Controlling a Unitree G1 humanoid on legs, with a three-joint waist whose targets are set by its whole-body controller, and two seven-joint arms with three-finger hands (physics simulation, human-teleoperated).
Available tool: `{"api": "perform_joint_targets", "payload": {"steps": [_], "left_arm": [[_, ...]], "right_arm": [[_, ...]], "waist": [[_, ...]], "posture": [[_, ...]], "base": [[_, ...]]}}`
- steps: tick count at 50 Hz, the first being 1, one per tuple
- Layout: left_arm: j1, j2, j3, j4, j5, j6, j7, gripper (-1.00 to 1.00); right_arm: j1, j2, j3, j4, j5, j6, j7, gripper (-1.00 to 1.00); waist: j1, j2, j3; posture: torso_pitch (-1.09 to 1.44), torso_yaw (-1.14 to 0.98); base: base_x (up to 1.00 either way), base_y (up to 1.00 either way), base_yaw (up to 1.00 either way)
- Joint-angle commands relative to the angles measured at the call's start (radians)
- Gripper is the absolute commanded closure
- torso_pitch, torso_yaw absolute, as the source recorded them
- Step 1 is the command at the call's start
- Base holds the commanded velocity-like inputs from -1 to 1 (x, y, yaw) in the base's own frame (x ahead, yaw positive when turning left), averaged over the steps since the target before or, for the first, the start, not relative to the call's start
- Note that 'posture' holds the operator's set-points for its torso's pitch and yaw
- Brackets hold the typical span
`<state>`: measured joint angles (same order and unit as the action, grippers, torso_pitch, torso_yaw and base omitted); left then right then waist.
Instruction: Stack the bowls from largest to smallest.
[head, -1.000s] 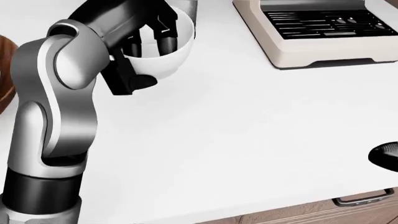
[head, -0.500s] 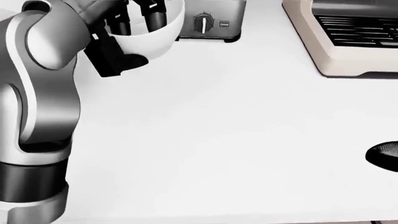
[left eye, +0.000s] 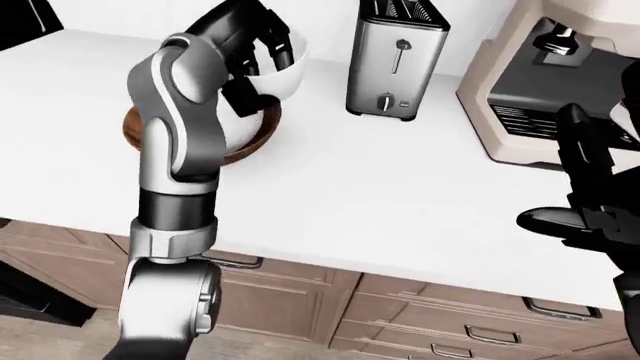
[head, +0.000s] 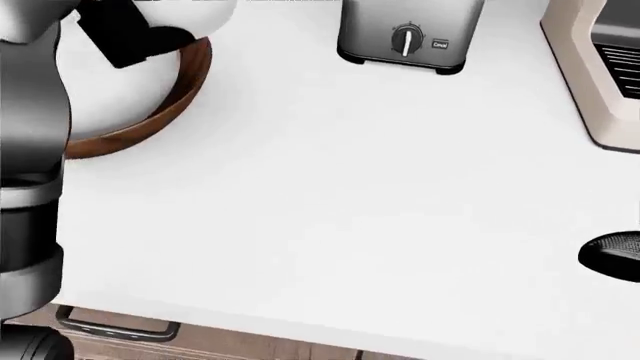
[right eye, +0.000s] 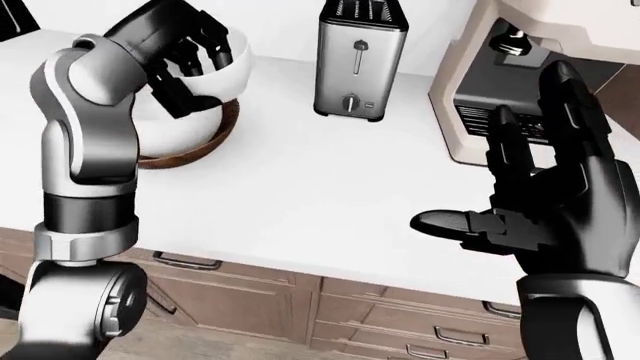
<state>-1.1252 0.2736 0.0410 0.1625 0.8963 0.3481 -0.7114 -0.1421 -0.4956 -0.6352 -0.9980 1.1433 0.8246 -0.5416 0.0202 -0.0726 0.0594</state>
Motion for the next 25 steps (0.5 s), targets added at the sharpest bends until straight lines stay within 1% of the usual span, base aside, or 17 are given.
{"api": "perform_joint_targets", "payload": {"steps": [1, 5, 12, 17, 22, 25], "left_arm": [[-0.045, 0.015, 0.008, -0.033, -0.010, -0.016, 0.023, 1.00], [-0.053, 0.030, 0.013, -0.015, -0.017, -0.014, 0.029, 1.00], [-0.062, 0.065, 0.029, 0.061, -0.043, -0.034, 0.082, 1.00], [-0.068, 0.085, 0.034, 0.079, -0.057, -0.032, 0.099, 1.00], [-0.078, 0.105, 0.041, 0.092, -0.072, -0.033, 0.108, 1.00], [-0.089, 0.119, 0.046, 0.117, -0.083, -0.038, 0.121, 1.00]], "right_arm": [[-0.015, -0.015, -0.017, -0.012, -0.007, -0.024, 0.001, -1.00], [-0.021, -0.017, -0.011, -0.011, -0.008, -0.022, -0.002, -1.00], [-0.022, -0.009, 0.000, -0.010, -0.024, -0.025, 0.004, -1.00], [-0.028, -0.005, 0.005, -0.011, -0.032, -0.019, 0.006, -1.00], [-0.048, -0.023, 0.013, -0.012, -0.014, -0.005, -0.016, -1.00], [-0.097, -0.079, 0.002, -0.002, 0.057, 0.023, -0.073, -1.00]], "waist": [[0.000, 0.001, -0.024], [0.002, 0.002, -0.024], [0.003, 0.005, -0.027], [0.001, 0.006, -0.029], [0.001, 0.007, -0.029], [0.001, 0.007, -0.030]], "posture": [[0.00, 0.00], [0.00, 0.00], [0.00, 0.00], [0.00, 0.00], [0.00, 0.00], [0.00, 0.00]], "base": [[0.00, 0.00, 0.00], [0.00, 0.00, 0.00], [0.00, 0.00, 0.00], [0.00, 0.00, 0.00], [0.00, 0.00, 0.00], [0.00, 0.00, 0.00]]}}
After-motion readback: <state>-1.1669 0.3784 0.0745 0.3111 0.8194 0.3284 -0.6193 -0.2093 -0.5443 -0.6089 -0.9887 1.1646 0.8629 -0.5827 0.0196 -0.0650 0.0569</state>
